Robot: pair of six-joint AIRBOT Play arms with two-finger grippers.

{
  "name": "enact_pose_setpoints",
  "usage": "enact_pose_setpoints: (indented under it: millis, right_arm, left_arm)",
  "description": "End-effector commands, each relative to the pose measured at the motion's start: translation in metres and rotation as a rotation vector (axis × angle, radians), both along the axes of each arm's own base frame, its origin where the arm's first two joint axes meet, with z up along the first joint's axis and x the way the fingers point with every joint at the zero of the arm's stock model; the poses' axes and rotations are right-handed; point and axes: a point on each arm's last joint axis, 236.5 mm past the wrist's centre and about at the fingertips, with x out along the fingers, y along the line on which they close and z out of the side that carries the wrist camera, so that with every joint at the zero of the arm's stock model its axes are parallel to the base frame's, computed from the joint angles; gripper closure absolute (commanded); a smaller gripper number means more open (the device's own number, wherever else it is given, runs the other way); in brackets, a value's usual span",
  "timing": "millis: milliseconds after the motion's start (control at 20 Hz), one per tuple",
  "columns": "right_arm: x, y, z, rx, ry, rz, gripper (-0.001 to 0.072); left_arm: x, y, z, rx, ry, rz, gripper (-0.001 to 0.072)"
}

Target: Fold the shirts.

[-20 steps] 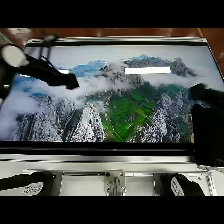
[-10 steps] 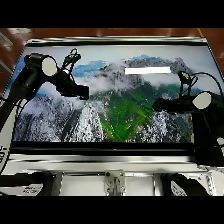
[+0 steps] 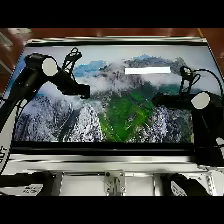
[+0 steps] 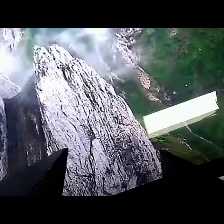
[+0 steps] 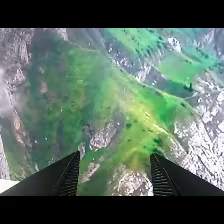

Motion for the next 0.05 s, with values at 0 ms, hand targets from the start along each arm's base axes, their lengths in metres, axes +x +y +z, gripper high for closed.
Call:
enact_pose_setpoints:
  millis: [0]
  right_arm:
    - [0.0017, -0.0001, 0.0007, 0.0, -0.007, -0.003, 0.0155]
  left_arm:
    - [0.0006, 0.0, -0.0001, 0.004, -0.006, -0.012, 0.0086]
